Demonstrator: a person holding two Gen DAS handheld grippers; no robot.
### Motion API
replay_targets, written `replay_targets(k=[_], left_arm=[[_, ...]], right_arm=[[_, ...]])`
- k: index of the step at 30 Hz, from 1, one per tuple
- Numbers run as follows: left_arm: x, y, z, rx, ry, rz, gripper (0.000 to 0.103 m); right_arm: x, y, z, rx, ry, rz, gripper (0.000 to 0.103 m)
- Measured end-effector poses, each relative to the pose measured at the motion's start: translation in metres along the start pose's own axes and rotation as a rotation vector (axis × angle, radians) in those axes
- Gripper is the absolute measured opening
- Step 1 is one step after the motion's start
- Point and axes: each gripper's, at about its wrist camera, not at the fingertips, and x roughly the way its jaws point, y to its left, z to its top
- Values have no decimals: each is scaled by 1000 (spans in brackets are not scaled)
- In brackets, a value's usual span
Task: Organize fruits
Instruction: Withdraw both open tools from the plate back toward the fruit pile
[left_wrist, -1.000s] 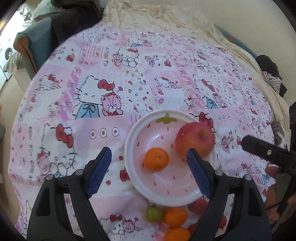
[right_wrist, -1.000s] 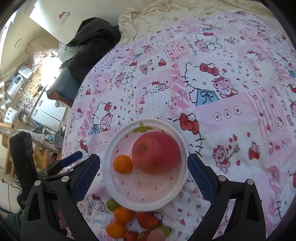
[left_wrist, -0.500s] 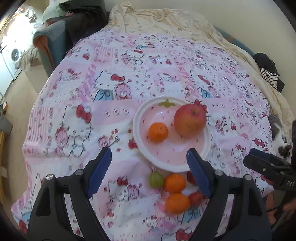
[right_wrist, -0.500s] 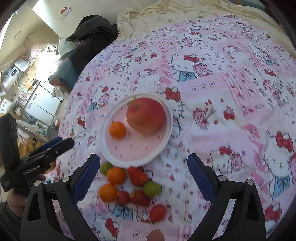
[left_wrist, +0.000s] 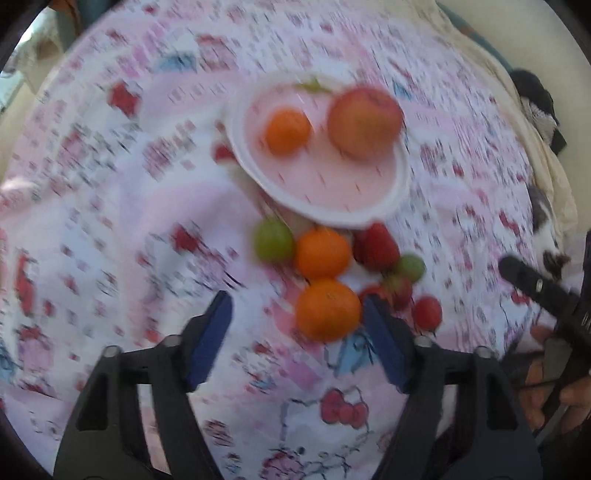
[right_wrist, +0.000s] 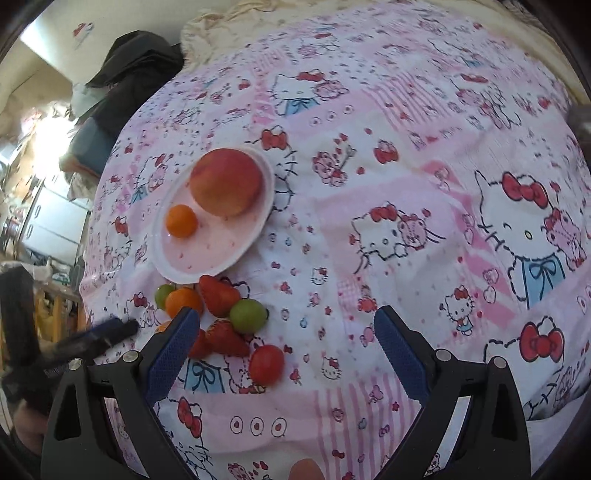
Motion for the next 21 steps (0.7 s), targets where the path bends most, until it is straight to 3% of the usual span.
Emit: replay_targets(k=[8,10,17,18,21], left_arm=[[21,-3,-1,-53,67,-75,49],[25,-4,-2,-57,81,-90,41],[24,-2,-1,-67,99,-105,39],[23,-2,-1,-66,100,-104,39],[21,-1,-2,-68,111,-102,39]], right_arm=[[4,0,2,9,8,8,98],[4,1,2,6,12,5,98],[24,2,-6,-21,122,-29,98],[29,5,-9,-42,148,-37,95],[44,18,-20,-126,214,-60,72]])
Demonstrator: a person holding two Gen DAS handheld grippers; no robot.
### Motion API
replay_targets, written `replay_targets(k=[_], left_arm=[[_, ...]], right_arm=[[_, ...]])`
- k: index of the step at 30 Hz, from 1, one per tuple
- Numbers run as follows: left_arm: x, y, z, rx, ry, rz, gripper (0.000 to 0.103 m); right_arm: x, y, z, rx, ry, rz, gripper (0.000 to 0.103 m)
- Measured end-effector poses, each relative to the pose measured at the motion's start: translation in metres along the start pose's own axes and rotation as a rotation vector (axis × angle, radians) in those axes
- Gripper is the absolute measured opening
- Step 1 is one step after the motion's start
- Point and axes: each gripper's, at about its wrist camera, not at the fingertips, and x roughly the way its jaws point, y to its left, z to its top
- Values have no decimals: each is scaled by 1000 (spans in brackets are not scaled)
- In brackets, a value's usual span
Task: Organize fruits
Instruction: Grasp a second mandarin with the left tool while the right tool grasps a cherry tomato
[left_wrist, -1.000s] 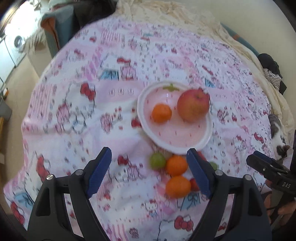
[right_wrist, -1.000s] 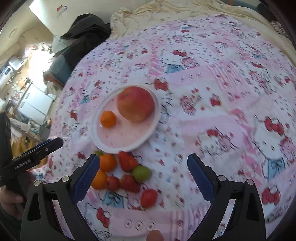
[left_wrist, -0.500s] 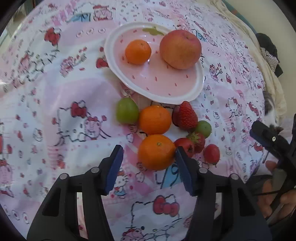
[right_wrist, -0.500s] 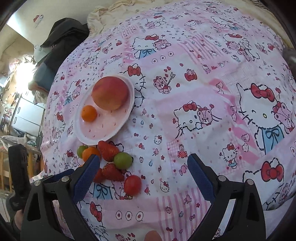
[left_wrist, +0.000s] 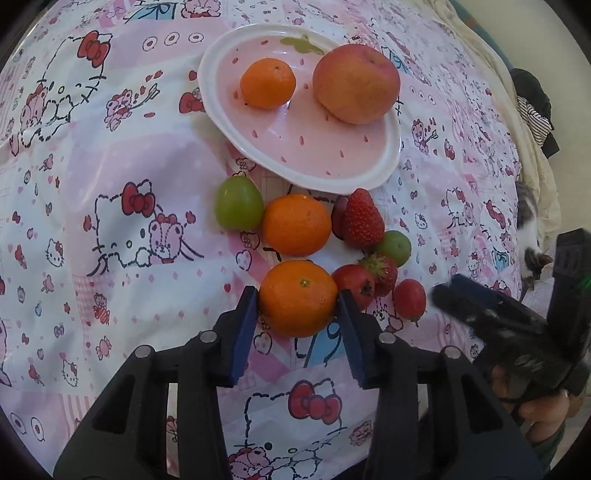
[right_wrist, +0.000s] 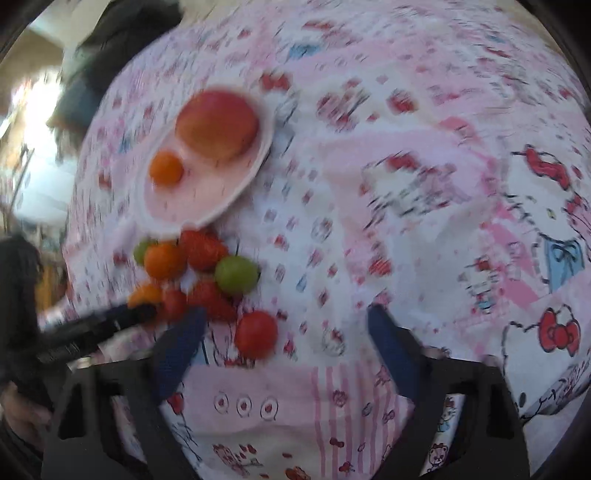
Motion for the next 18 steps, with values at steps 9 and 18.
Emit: replay_targets(k=[9,18], left_arm=[[-5,9,5,-45,65,-17,39],[-19,13,11,-63,58,-35,39]], right_arm=[[22,32,-9,-171,50,-92,44],[16,33,-9,-164,49,-42,30]])
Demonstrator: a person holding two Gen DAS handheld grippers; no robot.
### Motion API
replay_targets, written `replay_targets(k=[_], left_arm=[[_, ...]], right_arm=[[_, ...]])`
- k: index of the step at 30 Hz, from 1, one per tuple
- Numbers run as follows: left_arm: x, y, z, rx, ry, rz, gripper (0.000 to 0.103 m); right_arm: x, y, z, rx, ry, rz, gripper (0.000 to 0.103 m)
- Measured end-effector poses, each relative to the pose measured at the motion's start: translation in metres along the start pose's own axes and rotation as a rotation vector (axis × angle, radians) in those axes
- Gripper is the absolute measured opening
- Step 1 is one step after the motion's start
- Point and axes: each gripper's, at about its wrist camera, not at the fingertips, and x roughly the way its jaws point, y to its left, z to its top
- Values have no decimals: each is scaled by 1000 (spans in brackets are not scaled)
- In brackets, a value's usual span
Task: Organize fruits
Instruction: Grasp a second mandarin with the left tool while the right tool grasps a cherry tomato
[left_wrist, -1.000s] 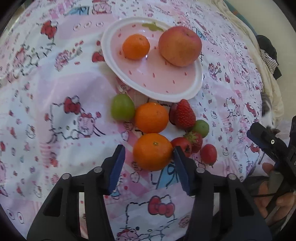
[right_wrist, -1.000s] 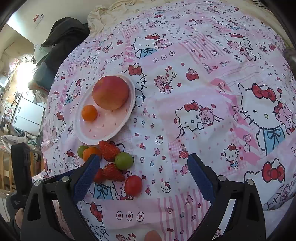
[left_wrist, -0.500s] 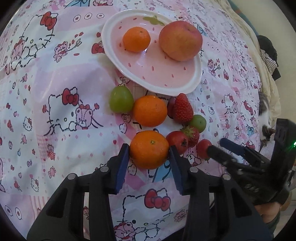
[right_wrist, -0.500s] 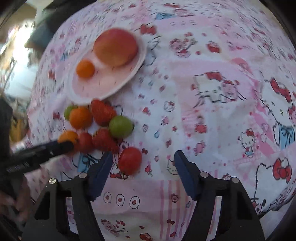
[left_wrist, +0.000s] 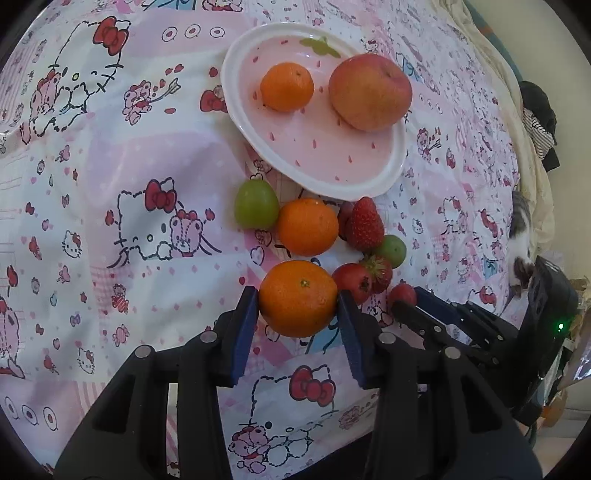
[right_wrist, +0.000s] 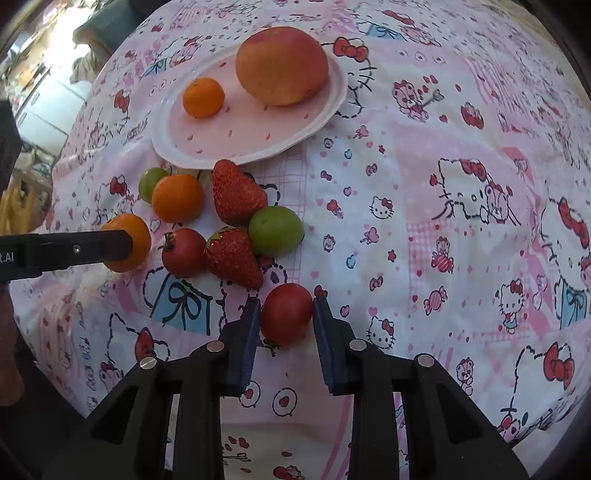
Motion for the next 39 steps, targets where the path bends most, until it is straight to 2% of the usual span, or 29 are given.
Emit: replay_targets(k=[5,7,10,14,22,30,35,39], left_arm=[[-17,-5,13,15,-13,-10,39],[-23,-10,24,30,-25,11,39],[-26,-14,40,43,-25,33,39],[-25,-20,60,75,-31,83,39],[-9,-16,95,65,-9,101,39],[14,-18,112,81,17,121,39],[18,-19,116,89,8,137,40],[23,-18,119,82,10,157,41]], right_arm=[[-29,-12,9,38,-75,48,30],[-40,-14,20,34,-122,63,30],[-47,-11,42,10,-133,53,30],[-39,-5,80,-25,-78,65,30],[0,5,128,-42,-17,106,30],[25,-2,144,-29,18,122,30],[25,-15,148,7,12,158,32],[27,-18,150,13,10,149,33]])
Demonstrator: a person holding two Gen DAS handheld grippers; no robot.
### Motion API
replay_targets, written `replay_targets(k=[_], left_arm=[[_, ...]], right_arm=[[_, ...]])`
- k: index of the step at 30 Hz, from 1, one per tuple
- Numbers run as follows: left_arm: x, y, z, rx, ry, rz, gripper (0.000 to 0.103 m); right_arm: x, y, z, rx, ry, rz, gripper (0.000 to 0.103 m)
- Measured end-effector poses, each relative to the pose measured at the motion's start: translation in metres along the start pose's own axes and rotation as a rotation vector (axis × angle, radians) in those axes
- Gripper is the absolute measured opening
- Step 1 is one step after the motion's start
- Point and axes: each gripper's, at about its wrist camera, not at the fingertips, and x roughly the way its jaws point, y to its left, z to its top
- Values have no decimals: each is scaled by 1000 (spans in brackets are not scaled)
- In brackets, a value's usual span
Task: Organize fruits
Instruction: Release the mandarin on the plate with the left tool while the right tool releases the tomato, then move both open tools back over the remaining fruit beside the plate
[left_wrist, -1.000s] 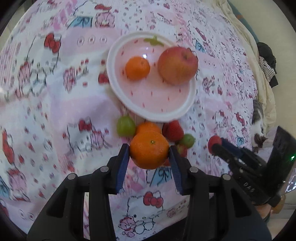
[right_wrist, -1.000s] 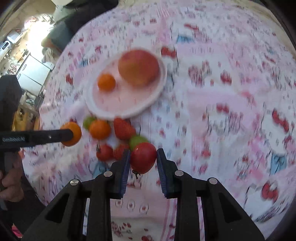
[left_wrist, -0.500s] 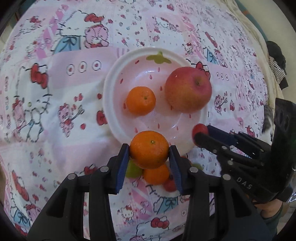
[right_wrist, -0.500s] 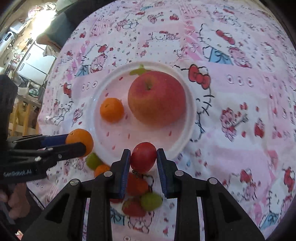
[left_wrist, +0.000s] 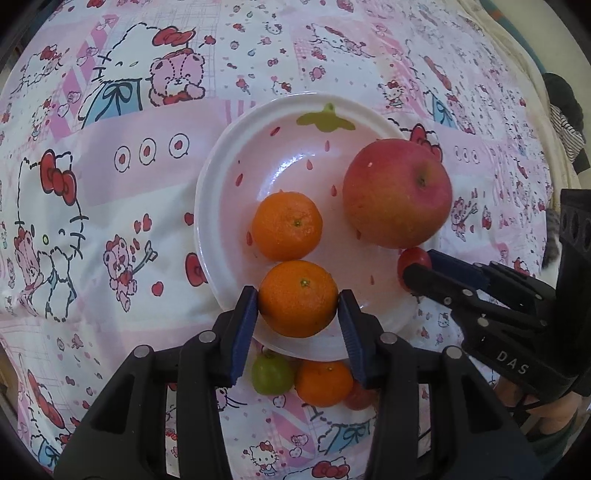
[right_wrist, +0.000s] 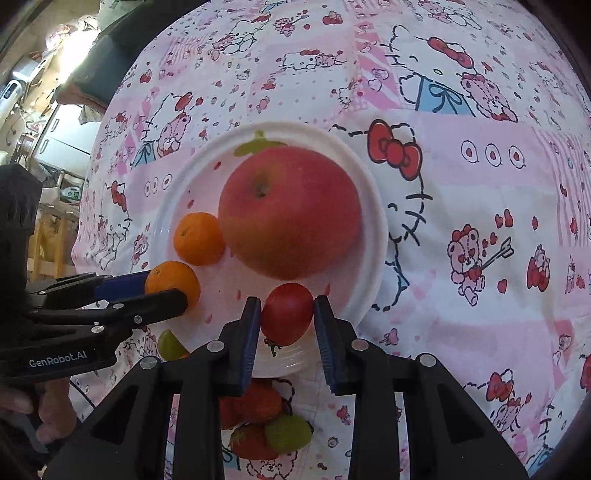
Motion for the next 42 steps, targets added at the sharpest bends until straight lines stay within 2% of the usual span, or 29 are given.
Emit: replay_targets(k=[4,5,7,8,10,12,20,28,34,42], left_arm=[[6,2,0,-9,28,-22,44],[7,2,0,-12,30,-32,50],[3,0,0,-7,13,-52,71],[0,-3,0,2,4,-36,74],[-3,-6,0,17,-10,-16,77],[-3,-6,0,18,-7,-12,77],[-5,-4,-4,27,3,-9,77],[-23,1,-23,36,-39,5,77],[-31,3,-44,42,-45,0,77],[-37,6,-75,42,-37,-3,77]], right_arm=[[2,-4,0,13,11,11,34],[2,-3,0,10,11,6,34],[1,-3,0,9,7,6,34],[0,-4,0,13,4,8,35],[-4,-5,0,14,-7,2,67],[-10,-6,-1,4,-16,-16,75],[-23,-10,-10,-21,26,-78,75],[-40,-2,-25,-20,-8,-93,75],[-48,0,-50,3,-8,-99,75],[-47,2,-88,8,44,-127,75]])
